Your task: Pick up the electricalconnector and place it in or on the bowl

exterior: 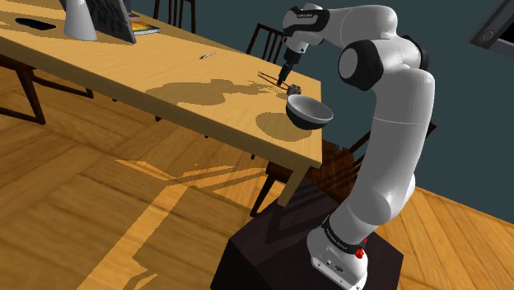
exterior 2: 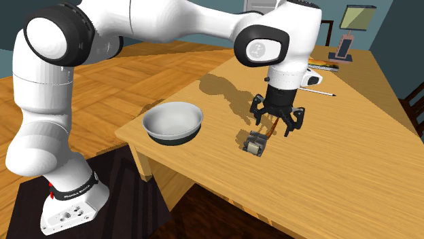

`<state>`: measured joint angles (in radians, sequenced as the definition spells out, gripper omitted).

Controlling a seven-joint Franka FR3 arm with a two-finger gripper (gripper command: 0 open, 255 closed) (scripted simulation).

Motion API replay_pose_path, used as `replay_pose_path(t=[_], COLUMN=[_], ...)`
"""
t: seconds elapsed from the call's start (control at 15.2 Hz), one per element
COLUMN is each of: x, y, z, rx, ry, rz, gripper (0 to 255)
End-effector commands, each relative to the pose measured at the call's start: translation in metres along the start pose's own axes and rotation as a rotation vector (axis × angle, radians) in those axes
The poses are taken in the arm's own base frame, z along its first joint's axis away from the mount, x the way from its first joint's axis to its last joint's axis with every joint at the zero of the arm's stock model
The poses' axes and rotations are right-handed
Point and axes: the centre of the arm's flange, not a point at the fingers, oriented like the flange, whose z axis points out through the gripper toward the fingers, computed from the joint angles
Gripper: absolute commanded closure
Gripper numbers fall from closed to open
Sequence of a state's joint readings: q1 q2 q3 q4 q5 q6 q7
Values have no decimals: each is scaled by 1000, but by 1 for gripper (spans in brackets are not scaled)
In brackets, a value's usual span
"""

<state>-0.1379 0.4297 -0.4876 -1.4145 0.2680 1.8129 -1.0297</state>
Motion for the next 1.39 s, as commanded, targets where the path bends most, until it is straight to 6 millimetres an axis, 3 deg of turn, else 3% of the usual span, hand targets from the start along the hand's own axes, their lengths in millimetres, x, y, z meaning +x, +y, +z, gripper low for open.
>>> replay_pose_path(t=[0.0, 0.53, 0.59, 1.19, 1.32], x=[0, 0, 0, 0, 1], y=[1, 1, 1, 1, 0], z=[9, 9, 9, 9, -2], rx=[0, 0, 0, 0, 0], ry=[0, 0, 0, 0, 0], rz=[0, 0, 0, 0, 0], gripper=[0, 0, 255, 255, 255])
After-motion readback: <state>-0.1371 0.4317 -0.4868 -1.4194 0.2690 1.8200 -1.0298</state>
